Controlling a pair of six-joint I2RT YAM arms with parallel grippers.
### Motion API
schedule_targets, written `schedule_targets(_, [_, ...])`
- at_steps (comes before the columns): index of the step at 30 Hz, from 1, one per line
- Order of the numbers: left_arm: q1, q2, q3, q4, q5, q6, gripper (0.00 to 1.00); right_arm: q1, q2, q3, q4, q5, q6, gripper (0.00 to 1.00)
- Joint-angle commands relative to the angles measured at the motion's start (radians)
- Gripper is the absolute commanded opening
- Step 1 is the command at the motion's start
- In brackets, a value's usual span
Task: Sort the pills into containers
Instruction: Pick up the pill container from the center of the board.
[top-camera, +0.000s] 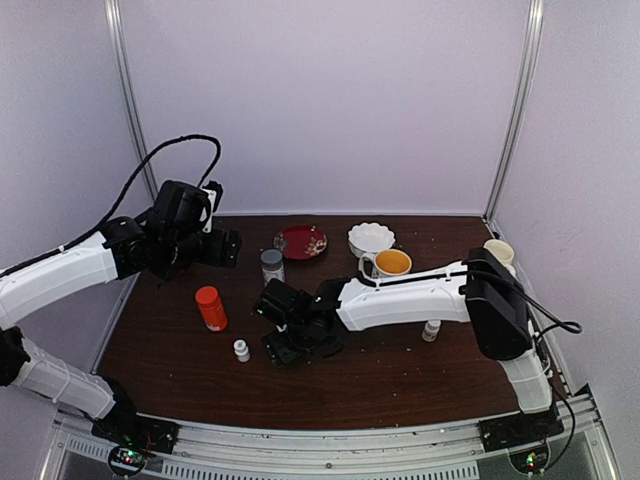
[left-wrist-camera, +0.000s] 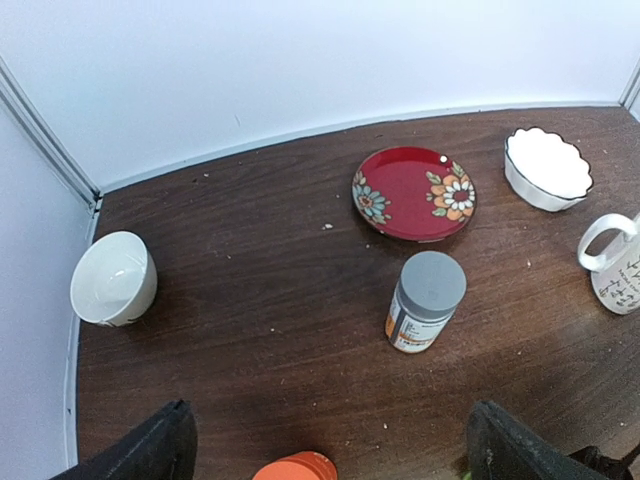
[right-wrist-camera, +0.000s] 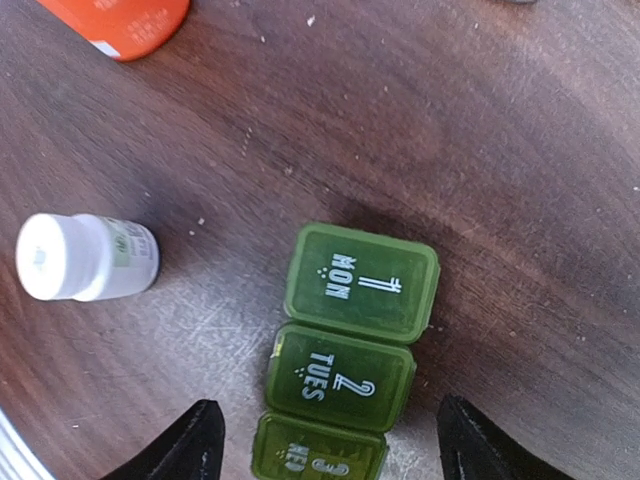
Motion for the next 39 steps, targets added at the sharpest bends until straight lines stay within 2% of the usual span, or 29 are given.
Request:
schedule_targets(1, [0.008, -0.008, -0.015, 0.067, -0.025, -0.002, 0.97, 0.009, 0.03, 0.03, -0.02, 0.038, 0.002, 0.74])
schedule_targets(4, [0.008, -0.003, -0.013, 0.061, -0.024, -0.004, 0.97, 0.018, 0.042, 0.037, -0.027, 0.062, -0.009, 0.69])
schedule_targets(8, [0.008, -0.015, -0.019, 0.063, -0.02, -0.013, 0.96, 0.02, 0.031, 0.032, -0.038, 0.087, -0.012, 0.54])
schedule_targets(11, [0.008, -0.03, -0.033, 0.082, 0.003, -0.012, 0.96, 0.022, -0.015, -0.005, -0.016, 0.11, -0.014, 0.46])
schedule_targets(13, [0.008, -0.037, -0.041, 0.1, 0.049, 0.0, 0.97, 0.022, -0.073, -0.054, 0.02, 0.134, -0.016, 0.43])
schedule_targets(18, [0.008, -0.047, -0.075, 0.183, 0.248, 0.034, 0.97, 0.011, -0.273, -0.238, 0.164, 0.169, -0.014, 0.42])
schedule_targets(25, [0.008, -0.052, -0.14, 0.435, 0.668, 0.026, 0.97, -0.003, -0.628, -0.612, 0.485, 0.14, -0.033, 0.41])
schedule_targets(29, [0.008, -0.042, -0.163, 0.605, 0.863, -0.029, 0.95, -0.038, -0.84, -0.79, 0.704, 0.008, 0.0, 0.44])
schedule_targets(33, [0.008, -0.012, -0.191, 0.853, 1.032, -0.17, 0.91, -0.062, -0.996, -0.929, 0.943, -0.088, 0.032, 0.45])
schedule_targets(36, [0.004, 0.046, -0.198, 1.057, 1.135, -0.321, 0.86, -0.063, -1.059, -0.966, 0.997, -0.098, 0.013, 0.45])
schedule_targets(39, [-0.013, 0.093, -0.19, 1.161, 1.172, -0.402, 0.84, -0.063, -1.087, -0.978, 1.026, -0.123, -0.008, 0.45])
